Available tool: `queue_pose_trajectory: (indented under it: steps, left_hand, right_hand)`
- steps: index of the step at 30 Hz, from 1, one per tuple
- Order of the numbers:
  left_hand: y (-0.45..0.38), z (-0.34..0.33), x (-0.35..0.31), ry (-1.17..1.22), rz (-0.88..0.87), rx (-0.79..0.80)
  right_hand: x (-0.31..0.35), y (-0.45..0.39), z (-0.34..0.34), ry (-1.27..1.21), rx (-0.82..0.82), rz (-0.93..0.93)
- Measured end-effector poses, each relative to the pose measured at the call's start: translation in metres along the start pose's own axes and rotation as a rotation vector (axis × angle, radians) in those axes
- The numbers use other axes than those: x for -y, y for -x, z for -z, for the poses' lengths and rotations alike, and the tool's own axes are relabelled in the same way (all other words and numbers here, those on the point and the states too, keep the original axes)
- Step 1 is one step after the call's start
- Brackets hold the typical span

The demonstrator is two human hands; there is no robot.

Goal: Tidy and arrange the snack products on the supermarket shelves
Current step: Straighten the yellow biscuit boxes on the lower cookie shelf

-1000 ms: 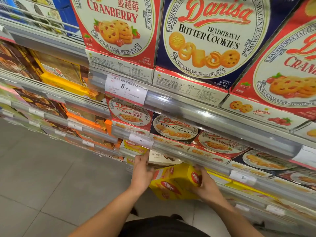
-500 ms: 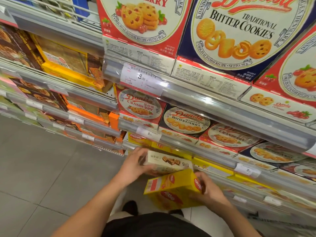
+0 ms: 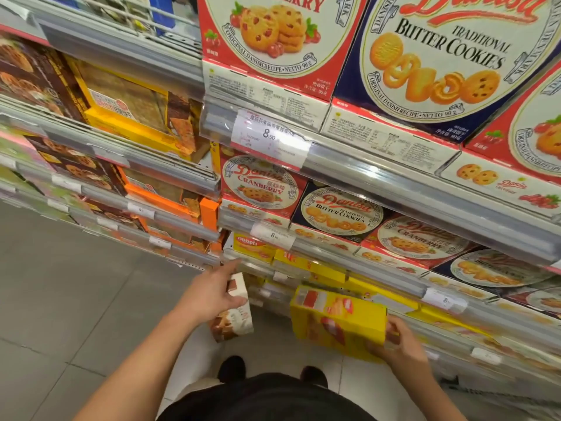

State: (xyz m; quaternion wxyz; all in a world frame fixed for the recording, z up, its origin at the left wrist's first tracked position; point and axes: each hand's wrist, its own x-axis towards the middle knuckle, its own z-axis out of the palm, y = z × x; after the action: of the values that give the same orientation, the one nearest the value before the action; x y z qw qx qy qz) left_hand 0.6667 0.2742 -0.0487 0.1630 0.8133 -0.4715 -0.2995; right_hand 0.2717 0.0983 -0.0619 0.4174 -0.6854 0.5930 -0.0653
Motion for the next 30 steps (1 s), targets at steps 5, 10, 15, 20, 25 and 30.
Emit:
queue_pose_trajectory:
  steps: [5,10,15,20,25,30]
  left_hand:
    - [-0.017,-0.022,-0.017,-0.093,-0.119,0.166]
    - [-0.034,-0.043,-0.028,-0.006,-0.255,0.241]
    - [-0.037,-0.042,-0.038,0.143,-0.297,0.223]
    - [-0.039,-0.046,-0.046,0.243,-0.230,0.238]
    - [-0.040,-0.058,-0.055,0.243,-0.243,0.258]
    - [-0.053,-0.058,-0.057,0.291,-0.251,0.189]
  right_hand:
    - [0.022,0.009,-0.024,-0.372,-0.019,-0.088]
    - [0.033,0.001,-0.035,-0.387,-0.038,-0.068]
    - [0.057,-0.006,-0.035,-0.524,-0.006,-0.064]
    - [0.060,-0.008,-0.037,-0.477,-0.020,0.001]
    - [0.055,-0.005,-0.045,-0.343,-0.142,-0.079]
    - [0.047,-0.018,-0.052,-0.233,-0.136,-0.066]
